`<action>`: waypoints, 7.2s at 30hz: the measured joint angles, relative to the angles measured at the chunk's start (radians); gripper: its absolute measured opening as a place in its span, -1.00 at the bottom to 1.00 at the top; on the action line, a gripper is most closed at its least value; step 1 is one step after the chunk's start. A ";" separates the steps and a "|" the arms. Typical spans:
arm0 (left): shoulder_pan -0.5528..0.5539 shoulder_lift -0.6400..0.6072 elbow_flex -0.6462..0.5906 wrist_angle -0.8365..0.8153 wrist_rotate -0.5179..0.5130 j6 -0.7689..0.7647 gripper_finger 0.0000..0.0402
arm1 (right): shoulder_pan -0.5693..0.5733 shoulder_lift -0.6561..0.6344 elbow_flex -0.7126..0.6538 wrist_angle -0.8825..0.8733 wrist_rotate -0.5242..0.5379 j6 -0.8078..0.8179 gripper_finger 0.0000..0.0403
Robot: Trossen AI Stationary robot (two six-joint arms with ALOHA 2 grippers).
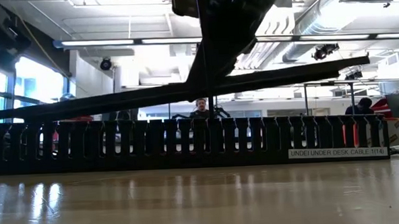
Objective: Ziptie cables
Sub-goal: Close the black cable duct
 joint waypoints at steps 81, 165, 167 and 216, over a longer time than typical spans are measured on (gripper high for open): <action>0.304 0.508 -0.169 0.986 0.170 0.321 -1.00 | 0.018 0.058 0.069 -0.108 -0.059 0.115 -0.48; 0.440 0.841 0.232 0.814 0.445 0.532 -0.99 | 0.160 0.032 -0.300 0.458 0.224 0.152 0.06; 0.440 0.852 0.232 0.820 0.455 0.513 -0.99 | 0.160 0.032 -0.300 0.459 0.223 0.152 0.08; 0.453 0.860 0.157 0.896 0.450 0.394 -1.00 | 0.431 -0.304 -0.709 0.472 0.504 0.627 -0.94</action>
